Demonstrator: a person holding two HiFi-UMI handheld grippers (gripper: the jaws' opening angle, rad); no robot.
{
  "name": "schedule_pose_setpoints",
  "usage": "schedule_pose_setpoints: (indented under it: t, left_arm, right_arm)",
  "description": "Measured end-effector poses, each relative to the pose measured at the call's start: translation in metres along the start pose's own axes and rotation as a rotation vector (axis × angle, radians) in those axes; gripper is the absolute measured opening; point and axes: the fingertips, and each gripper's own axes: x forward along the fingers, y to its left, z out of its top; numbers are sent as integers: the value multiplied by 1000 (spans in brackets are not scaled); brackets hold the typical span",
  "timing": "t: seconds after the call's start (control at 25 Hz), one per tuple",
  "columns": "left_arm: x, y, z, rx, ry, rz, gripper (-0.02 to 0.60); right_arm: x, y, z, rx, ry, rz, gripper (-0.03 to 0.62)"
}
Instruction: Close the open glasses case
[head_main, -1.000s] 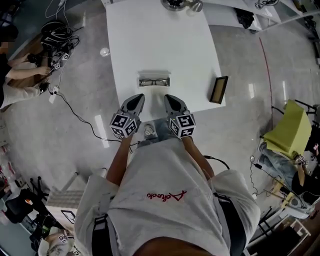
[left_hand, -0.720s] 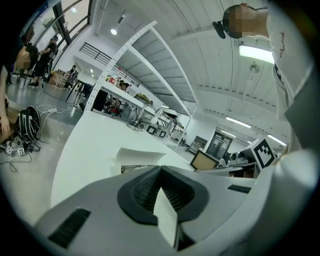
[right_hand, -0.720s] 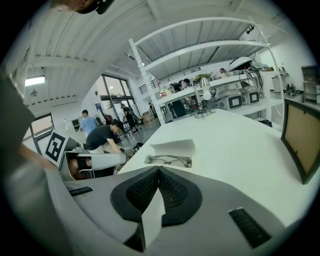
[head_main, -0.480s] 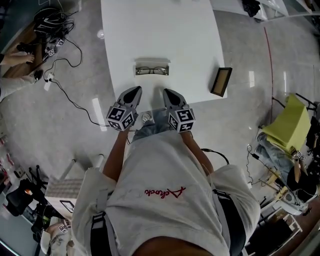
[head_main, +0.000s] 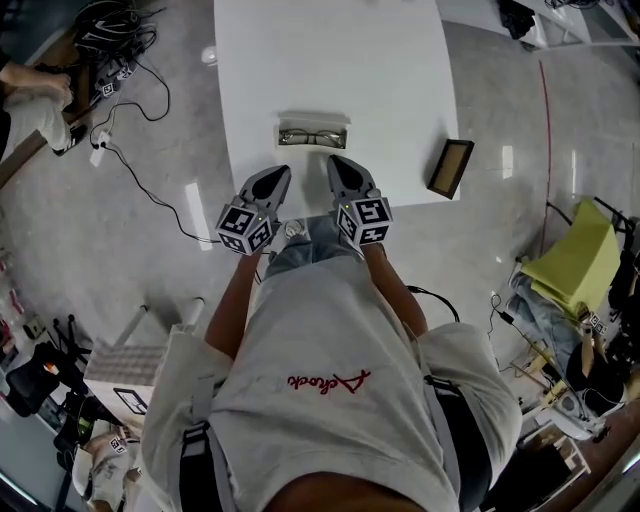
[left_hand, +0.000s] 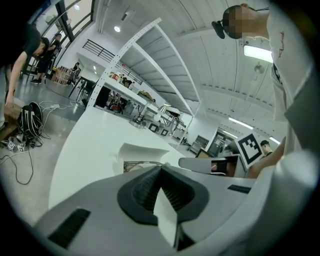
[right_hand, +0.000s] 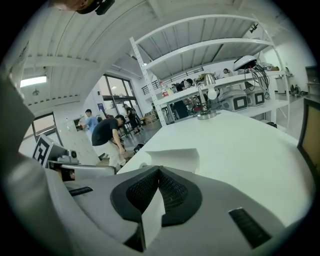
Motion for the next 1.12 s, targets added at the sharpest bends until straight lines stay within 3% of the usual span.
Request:
schedule_pose_setpoints:
  t: [0.36, 0.52, 0.6, 1.0, 1.12]
  left_arm:
    - [-1, 1, 2, -10, -13, 16, 23]
    - [-5, 3, 1, -13, -13, 23, 23]
    - [-7, 5, 0, -20, -12, 29, 23]
    - [-5, 5, -5, -68, -24, 15, 23]
    - [-4, 5, -4, -65, -24, 16, 23]
  right_arm:
    - [39, -19, 33, -64, -36, 13, 9]
    - [49, -17, 38, -154, -17, 24, 9]
    - [52, -13, 39, -274, 9, 30, 9]
    - [57, 3, 20, -1179, 159, 23, 9]
    - [61, 3, 14, -1281, 166, 16, 9]
